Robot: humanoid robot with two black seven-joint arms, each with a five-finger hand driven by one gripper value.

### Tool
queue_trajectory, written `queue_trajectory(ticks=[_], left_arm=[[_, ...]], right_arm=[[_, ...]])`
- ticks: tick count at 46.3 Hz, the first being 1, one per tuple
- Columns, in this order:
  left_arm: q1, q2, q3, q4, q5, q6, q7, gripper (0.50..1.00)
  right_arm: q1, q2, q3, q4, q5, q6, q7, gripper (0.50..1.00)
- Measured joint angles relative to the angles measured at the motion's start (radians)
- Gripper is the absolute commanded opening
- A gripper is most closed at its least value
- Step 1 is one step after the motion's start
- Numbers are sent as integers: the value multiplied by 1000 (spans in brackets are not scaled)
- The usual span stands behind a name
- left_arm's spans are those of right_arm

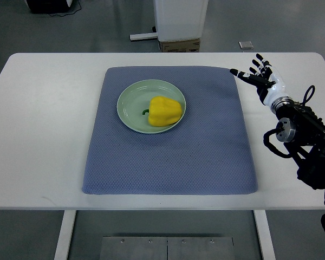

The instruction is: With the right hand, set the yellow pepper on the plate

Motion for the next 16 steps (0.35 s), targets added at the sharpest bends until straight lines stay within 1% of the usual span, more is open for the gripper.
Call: queue_trajectory(ticks=[16], left_arm=[[0, 0, 0, 0, 0, 0, 0, 1000]], right_arm=[[-23, 35, 124, 3, 0, 0, 3, 1000]])
